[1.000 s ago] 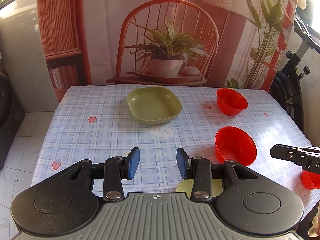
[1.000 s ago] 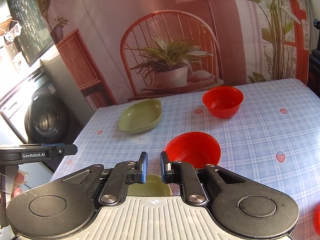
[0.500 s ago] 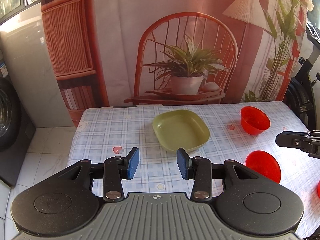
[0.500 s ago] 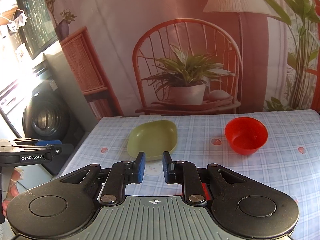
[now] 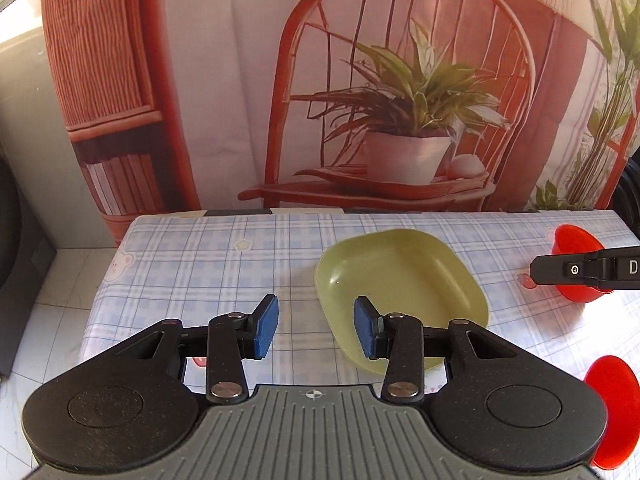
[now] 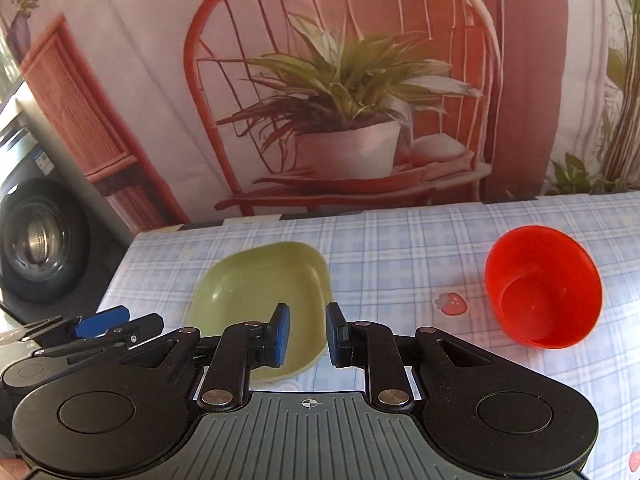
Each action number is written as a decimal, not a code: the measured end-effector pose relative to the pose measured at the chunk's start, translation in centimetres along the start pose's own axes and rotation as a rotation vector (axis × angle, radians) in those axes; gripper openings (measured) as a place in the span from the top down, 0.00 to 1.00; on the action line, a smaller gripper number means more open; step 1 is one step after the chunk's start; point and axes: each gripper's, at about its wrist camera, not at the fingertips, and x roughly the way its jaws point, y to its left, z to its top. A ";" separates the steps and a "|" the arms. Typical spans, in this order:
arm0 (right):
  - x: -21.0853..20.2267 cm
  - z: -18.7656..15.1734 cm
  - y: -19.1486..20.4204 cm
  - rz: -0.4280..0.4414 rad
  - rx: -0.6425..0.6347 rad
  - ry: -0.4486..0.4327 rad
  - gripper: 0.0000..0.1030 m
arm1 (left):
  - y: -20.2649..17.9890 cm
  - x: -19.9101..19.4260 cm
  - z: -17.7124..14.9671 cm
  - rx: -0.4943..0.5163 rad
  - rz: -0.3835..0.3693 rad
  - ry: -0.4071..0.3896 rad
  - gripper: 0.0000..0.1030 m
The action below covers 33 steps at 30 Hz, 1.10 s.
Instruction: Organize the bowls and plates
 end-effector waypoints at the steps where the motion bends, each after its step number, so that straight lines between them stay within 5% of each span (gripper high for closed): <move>1: 0.8 0.2 -0.3 0.006 0.029 0.017 0.81 | 0.2 0.8 -0.1 -0.014 -0.003 0.010 0.58; 17: 7.6 -0.4 -1.2 -0.057 0.102 0.121 0.84 | 1.2 6.7 -1.5 -0.138 -0.082 0.071 0.57; 19: 7.6 -0.6 -1.0 -0.050 0.097 0.124 0.90 | 1.0 6.7 -1.8 -0.133 -0.064 0.058 0.66; 22: 7.3 -0.8 -0.8 -0.047 0.096 0.119 0.94 | 1.0 6.6 -2.0 -0.134 -0.082 0.068 0.84; 33: 1.4 -1.2 1.3 -0.029 0.051 0.042 0.93 | 0.9 1.9 -1.9 -0.082 -0.080 0.048 0.84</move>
